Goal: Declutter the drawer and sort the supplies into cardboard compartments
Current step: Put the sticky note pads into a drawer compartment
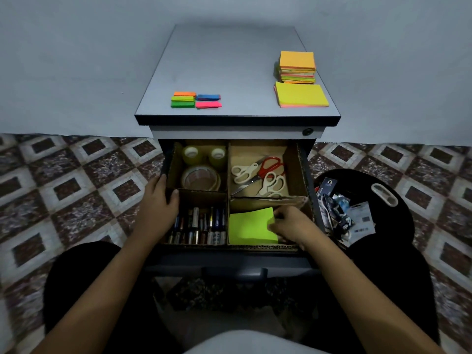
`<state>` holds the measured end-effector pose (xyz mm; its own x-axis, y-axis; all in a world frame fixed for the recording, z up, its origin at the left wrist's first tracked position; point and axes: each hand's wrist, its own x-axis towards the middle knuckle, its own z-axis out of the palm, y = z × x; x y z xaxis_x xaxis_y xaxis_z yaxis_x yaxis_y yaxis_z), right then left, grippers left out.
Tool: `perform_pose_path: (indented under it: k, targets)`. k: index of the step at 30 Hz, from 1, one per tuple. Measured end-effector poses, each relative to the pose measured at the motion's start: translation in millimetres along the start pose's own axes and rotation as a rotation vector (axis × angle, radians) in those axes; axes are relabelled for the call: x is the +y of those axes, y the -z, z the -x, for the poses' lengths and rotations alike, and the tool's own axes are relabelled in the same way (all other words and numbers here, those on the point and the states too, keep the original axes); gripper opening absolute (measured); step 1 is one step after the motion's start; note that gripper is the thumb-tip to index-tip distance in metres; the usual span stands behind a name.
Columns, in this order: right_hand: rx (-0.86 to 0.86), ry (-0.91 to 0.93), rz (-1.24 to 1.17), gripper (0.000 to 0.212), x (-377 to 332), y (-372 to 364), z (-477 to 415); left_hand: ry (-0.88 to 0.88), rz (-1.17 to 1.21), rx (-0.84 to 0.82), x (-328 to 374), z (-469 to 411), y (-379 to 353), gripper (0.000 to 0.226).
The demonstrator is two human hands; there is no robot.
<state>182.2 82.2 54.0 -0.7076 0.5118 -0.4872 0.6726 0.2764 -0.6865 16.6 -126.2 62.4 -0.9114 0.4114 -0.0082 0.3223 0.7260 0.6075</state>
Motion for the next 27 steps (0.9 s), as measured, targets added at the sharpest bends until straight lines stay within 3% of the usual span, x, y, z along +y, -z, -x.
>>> perform_pose_path:
  k: [7, 12, 20, 24, 27]
  targets:
    - [0.048, -0.091, 0.222, 0.014, 7.9, -4.6, -5.3, 0.011, -0.032, -0.005, -1.8, 0.8, -1.1, 0.056]
    - [0.070, -0.138, 0.184, 0.033, 12.8, -4.2, -8.3, 0.004, -0.039, 0.009, -2.5, 1.2, -2.3, 0.055]
    - [0.083, -0.097, 0.109, 0.010, 13.5, -5.7, -7.4, -0.006, -0.025, 0.022, -4.0, 0.7, -3.4, 0.055]
    - [0.131, -0.044, 0.203, 0.027, 3.6, -5.8, 5.5, -0.012, -0.028, 0.026, -4.9, 0.6, -3.9, 0.055]
    - [0.164, 0.049, 0.249, 0.028, -5.0, -4.4, 13.5, -0.017, -0.038, 0.029, -4.5, -0.4, -4.4, 0.055]
